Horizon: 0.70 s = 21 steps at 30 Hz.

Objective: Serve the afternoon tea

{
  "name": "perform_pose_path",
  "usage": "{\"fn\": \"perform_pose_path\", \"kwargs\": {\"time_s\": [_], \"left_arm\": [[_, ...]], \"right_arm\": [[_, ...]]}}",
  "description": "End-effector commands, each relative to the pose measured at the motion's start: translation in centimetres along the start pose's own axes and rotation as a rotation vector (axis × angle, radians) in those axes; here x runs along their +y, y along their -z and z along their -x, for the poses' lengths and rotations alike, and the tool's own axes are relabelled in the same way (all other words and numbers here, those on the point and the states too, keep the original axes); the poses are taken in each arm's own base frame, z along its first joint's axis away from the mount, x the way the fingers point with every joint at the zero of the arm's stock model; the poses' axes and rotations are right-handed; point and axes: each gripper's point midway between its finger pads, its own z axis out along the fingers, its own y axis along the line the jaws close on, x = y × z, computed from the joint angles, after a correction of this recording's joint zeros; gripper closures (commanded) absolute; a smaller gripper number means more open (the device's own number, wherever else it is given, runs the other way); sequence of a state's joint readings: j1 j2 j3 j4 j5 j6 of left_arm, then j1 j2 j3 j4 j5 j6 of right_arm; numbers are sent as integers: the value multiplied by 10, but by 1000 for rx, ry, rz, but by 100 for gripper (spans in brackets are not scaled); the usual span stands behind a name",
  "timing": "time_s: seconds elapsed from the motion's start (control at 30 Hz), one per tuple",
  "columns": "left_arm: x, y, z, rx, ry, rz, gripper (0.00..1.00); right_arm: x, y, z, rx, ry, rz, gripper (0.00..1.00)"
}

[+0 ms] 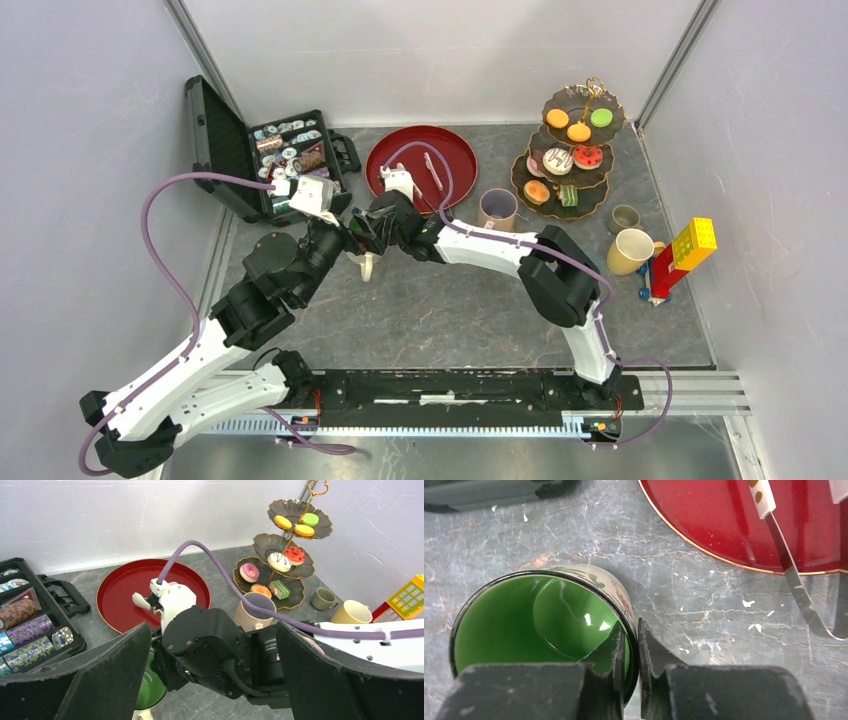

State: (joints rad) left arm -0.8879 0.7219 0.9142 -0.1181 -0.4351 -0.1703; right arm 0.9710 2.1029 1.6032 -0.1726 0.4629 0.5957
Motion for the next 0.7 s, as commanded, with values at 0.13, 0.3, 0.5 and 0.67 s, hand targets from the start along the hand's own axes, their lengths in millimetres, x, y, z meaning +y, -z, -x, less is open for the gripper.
{"fn": "perform_pose_path", "kwargs": {"time_s": [0.13,0.3,0.5,0.67], "left_arm": [[-4,2,18,-52,31,-16,0],[-4,5,22,-62,36,-21,0],[-3,9,28,-75,41,-27,0],[-4,11,30,-82,50,-32,0]], "right_arm": [[-3,45,29,-39,22,80,100],[-5,65,26,-26,3,140,100],[-17,88,12,34,6,171,100],[-37,116,-6,79,-4,172,100]]}}
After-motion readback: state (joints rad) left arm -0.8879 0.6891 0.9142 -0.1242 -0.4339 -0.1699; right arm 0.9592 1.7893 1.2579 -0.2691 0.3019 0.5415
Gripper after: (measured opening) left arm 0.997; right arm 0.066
